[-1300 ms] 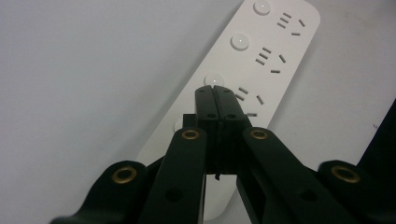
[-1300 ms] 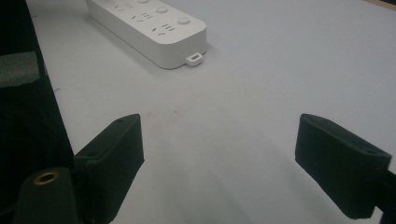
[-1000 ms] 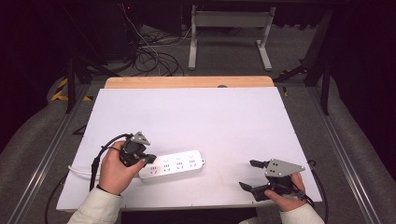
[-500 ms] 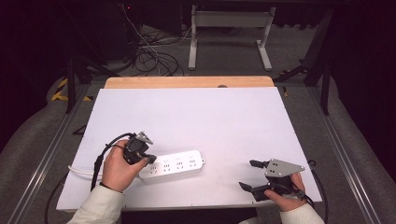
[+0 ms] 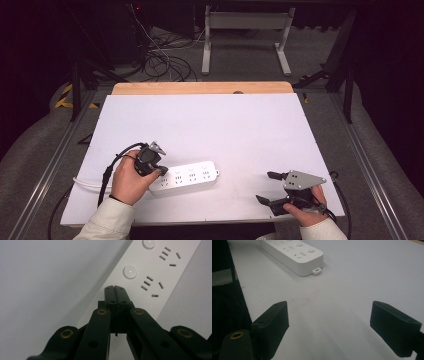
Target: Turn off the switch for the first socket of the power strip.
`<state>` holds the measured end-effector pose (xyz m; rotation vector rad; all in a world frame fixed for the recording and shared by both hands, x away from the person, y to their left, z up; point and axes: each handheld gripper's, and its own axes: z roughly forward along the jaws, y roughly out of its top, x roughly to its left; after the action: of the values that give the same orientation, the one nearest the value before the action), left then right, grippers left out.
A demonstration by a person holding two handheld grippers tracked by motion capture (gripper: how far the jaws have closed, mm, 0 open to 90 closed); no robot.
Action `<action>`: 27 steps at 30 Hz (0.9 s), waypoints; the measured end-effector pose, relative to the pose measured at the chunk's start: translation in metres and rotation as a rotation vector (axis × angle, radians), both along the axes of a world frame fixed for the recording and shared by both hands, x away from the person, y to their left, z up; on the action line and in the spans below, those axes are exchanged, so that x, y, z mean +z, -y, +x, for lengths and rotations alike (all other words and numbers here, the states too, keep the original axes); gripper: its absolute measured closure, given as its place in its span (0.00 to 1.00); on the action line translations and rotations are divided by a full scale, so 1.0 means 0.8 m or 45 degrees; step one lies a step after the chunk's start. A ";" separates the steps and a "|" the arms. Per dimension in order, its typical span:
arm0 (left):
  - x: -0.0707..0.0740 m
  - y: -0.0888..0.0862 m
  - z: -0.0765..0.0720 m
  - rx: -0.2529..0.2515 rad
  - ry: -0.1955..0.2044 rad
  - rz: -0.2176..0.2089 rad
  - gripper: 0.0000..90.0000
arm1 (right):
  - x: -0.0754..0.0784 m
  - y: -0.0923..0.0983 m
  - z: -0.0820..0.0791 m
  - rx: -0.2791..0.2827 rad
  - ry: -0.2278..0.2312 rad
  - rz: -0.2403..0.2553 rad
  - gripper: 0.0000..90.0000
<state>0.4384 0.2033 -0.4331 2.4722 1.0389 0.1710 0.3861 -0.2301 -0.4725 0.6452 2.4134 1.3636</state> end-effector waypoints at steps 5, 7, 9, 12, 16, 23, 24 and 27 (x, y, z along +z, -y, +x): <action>0.000 0.000 0.000 -0.001 0.001 -0.004 1.00 | 0.000 0.000 0.000 0.002 -0.001 -0.001 0.17; 0.000 0.000 0.000 0.000 0.004 0.001 1.00 | 0.000 0.000 0.000 0.001 -0.001 -0.003 0.17; -0.001 0.000 0.000 0.000 0.007 0.006 1.00 | 0.000 0.000 0.000 0.001 -0.001 -0.002 0.17; -0.001 0.001 -0.001 -0.001 0.006 0.009 1.00 | 0.000 0.000 0.000 0.003 -0.001 0.000 0.17; -0.002 0.004 -0.001 -0.002 0.013 0.021 1.00 | -0.001 -0.001 0.000 0.003 -0.002 -0.003 0.17; -0.003 0.003 -0.001 -0.010 0.016 0.025 1.00 | 0.000 0.000 0.000 0.005 0.000 -0.003 0.17; -0.003 0.003 -0.001 -0.010 0.016 0.025 1.00 | 0.000 0.000 0.000 0.005 0.000 -0.003 0.17; -0.004 0.003 -0.001 -0.010 0.016 0.022 1.00 | 0.000 0.000 -0.001 0.006 0.000 -0.004 0.17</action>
<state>0.4375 0.2009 -0.4360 2.4871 1.0264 0.1936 0.3856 -0.2298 -0.4725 0.6393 2.4181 1.3619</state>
